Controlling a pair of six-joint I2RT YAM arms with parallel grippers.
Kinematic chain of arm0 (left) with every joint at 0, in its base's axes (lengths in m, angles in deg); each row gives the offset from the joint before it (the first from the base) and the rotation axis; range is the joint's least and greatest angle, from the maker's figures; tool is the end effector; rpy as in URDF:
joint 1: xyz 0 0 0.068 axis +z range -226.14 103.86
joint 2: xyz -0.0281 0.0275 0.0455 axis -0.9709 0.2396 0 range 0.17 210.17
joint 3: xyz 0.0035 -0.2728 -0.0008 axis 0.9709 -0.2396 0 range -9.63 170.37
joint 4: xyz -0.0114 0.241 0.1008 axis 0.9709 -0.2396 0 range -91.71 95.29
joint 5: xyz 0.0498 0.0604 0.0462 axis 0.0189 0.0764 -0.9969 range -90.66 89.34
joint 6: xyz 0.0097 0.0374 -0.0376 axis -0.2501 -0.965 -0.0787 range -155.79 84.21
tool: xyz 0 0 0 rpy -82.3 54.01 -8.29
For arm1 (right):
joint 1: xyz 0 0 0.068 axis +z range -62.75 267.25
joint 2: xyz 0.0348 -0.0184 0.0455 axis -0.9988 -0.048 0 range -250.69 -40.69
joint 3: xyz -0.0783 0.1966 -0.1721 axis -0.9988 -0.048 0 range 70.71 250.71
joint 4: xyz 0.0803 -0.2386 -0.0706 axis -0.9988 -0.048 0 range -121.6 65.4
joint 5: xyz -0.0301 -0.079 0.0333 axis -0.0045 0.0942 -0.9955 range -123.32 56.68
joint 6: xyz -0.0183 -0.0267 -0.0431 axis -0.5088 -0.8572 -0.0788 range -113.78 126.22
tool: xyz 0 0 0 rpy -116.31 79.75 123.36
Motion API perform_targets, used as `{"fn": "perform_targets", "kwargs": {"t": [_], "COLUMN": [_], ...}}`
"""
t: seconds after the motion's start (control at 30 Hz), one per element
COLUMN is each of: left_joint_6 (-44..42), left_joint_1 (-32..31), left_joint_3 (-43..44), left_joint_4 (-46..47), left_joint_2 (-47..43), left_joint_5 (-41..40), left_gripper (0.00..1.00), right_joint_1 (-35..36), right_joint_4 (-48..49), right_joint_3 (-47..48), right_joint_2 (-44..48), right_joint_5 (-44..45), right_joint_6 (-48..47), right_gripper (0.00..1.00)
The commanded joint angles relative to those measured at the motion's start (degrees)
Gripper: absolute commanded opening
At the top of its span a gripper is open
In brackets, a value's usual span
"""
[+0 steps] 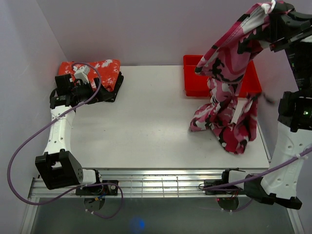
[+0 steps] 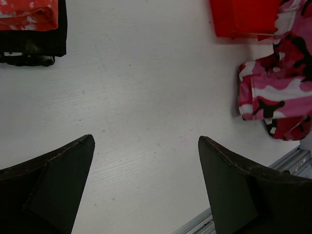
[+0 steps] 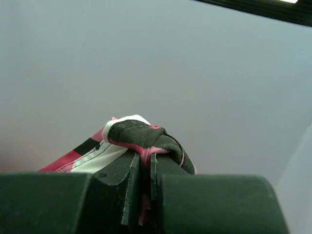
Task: Fold and stack the trousers
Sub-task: Move the trousers to the center of the board
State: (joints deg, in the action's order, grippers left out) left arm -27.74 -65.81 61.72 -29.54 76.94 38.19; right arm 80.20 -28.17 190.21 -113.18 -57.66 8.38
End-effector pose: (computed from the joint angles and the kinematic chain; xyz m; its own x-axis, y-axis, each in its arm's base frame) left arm 0.2861 0.0295 0.3414 -0.6758 -0.2341 -0.6990 0.2392 0.8273 -0.5083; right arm 0.1418 -0.0028 0.6585 0.6750 -0.0490 -0.7362 -0.2106 0.9435 -0.2559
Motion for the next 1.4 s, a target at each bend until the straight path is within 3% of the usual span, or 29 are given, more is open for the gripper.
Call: {"fn": "perform_targets", "kwargs": {"t": [0.0, 0.17, 0.23, 0.3, 0.47, 0.53, 0.63, 0.93, 1.2, 1.37], "left_joint_6": [-0.4, -3.47, -4.8, -5.5, -5.51, -4.45, -3.84, -7.88, -24.8, -34.33], "left_joint_1": [0.04, 0.04, -0.3, -1.88, -15.06, -21.01, -29.91, -39.94, -45.3, -45.83], "left_joint_3": [0.81, -1.03, -4.19, -6.91, -10.27, -9.66, -9.04, -5.09, 2.38, 7.48], "left_joint_4": [1.52, 3.0, 4.85, 8.97, 16.44, 17.95, 21.81, 37.89, 46.69, 48.19], "left_joint_2": [-2.68, -4.17, -4.96, -6.45, -2.87, 2.49, 8.73, 25.52, 37.03, 42.05], "left_joint_5": [4.03, 9.73, 16.3, 17.49, 8.63, 7.47, -0.43, 7.99, 10.45, 20.71], "left_gripper": [0.98, 0.98, 0.98, 0.98, 0.94, 0.91, 0.87, 0.92, 0.92, 0.93], "right_joint_1": [0.11, 0.11, 0.11, 0.11, 0.11, 0.11, 0.11, 0.11, 0.11, 0.11], "right_joint_4": [11.39, 9.65, 6.92, 4.99, -1.07, -2.83, -2.49, -3.1, -5.47, -7.59], "right_joint_3": [-6.46, -15.87, -18.51, -20.62, -29.93, -33.87, -36.97, -34.16, -31.35, -28.98], "right_joint_2": [3.75, 6.57, 7.62, 8.76, 16.4, 19.21, 22.56, 21.61, 19.14, 17.03], "right_joint_5": [-6.39, -9.85, -7.58, -5.12, 6.29, 16.22, 23.01, 22.23, 20.56, 19.33], "right_joint_6": [5.4, 9.8, 8.93, 5.78, -2.49, -7.41, -11.55, -13.05, -12.09, -11.21], "right_gripper": [0.08, 0.08, 0.08, 0.08, 0.08, 0.08, 0.08, 0.08, 0.08, 0.08]}}
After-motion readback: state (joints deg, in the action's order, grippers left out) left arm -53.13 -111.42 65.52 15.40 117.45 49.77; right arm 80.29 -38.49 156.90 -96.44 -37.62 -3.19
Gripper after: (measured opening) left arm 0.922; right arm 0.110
